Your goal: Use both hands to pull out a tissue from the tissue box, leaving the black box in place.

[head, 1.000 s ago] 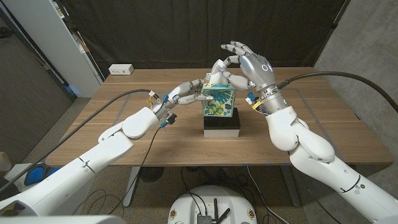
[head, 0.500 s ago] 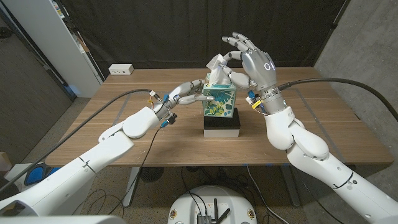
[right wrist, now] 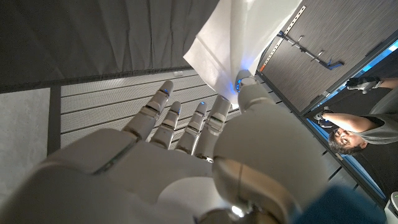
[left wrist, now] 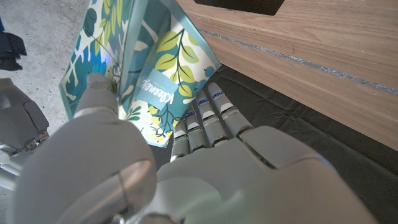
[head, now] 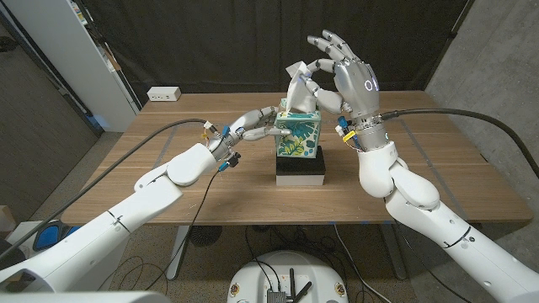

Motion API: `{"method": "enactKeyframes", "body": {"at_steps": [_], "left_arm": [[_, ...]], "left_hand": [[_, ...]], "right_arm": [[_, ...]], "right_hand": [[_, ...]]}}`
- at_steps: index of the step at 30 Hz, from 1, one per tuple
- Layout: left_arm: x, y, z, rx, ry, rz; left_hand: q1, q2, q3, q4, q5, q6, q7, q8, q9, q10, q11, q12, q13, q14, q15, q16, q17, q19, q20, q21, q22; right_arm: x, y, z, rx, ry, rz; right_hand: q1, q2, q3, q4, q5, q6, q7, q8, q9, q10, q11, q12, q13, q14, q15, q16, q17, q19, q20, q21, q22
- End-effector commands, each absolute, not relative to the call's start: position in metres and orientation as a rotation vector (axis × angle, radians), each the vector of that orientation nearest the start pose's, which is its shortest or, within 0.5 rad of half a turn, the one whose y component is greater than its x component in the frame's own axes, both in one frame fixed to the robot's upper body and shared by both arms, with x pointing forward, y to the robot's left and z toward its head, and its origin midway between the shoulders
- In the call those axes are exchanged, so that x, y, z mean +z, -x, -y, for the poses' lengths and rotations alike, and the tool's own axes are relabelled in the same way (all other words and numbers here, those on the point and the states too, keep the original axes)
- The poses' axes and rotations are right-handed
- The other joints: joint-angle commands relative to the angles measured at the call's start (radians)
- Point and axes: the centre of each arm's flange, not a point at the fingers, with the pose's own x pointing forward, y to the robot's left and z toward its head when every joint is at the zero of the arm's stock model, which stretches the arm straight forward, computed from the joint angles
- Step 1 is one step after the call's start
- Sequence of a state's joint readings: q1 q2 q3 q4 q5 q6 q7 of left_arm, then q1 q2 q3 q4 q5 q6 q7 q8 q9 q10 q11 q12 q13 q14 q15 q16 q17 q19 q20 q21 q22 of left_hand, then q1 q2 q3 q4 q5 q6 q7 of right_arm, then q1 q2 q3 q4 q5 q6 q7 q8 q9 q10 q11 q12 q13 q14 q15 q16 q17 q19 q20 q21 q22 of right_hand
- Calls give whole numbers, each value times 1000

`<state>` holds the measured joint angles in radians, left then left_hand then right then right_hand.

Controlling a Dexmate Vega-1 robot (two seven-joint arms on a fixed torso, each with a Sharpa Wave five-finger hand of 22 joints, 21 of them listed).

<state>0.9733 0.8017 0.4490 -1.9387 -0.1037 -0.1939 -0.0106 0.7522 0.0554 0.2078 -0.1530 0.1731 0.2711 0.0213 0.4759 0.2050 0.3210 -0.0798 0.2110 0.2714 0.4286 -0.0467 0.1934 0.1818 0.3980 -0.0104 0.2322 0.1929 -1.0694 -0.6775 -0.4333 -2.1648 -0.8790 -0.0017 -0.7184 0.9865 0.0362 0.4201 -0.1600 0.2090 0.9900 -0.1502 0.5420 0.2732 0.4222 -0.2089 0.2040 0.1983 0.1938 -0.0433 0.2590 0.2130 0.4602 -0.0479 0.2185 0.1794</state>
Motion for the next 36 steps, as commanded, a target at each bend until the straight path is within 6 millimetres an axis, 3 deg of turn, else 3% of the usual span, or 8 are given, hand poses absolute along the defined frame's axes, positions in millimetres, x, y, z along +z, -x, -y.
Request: {"method": "enactKeyframes", "body": {"at_steps": [1,36], "left_arm": [[22,-514,-172,-462,-731,875],[24,-512,-180,-472,-739,860]], "left_hand": [[-6,2,8,-1,3,3,3,1,2,0,-1,-3,4,-7,-99,0,2,-2,1,-2,4],[-11,-2,14,-2,3,4,2,-1,2,-2,0,-3,4,-6,-100,0,2,-2,0,-2,4]], "right_arm": [[74,-408,156,-526,931,1608],[93,-411,162,-706,659,1743]], "right_hand": [[9,0,-8,0,6,40,-36,2,-2,11,-3,3,2,9,-160,4,5,7,-58,4,2],[19,13,-45,9,17,39,-40,-4,-22,18,-2,-1,2,25,-174,17,14,19,-69,7,4]]}}
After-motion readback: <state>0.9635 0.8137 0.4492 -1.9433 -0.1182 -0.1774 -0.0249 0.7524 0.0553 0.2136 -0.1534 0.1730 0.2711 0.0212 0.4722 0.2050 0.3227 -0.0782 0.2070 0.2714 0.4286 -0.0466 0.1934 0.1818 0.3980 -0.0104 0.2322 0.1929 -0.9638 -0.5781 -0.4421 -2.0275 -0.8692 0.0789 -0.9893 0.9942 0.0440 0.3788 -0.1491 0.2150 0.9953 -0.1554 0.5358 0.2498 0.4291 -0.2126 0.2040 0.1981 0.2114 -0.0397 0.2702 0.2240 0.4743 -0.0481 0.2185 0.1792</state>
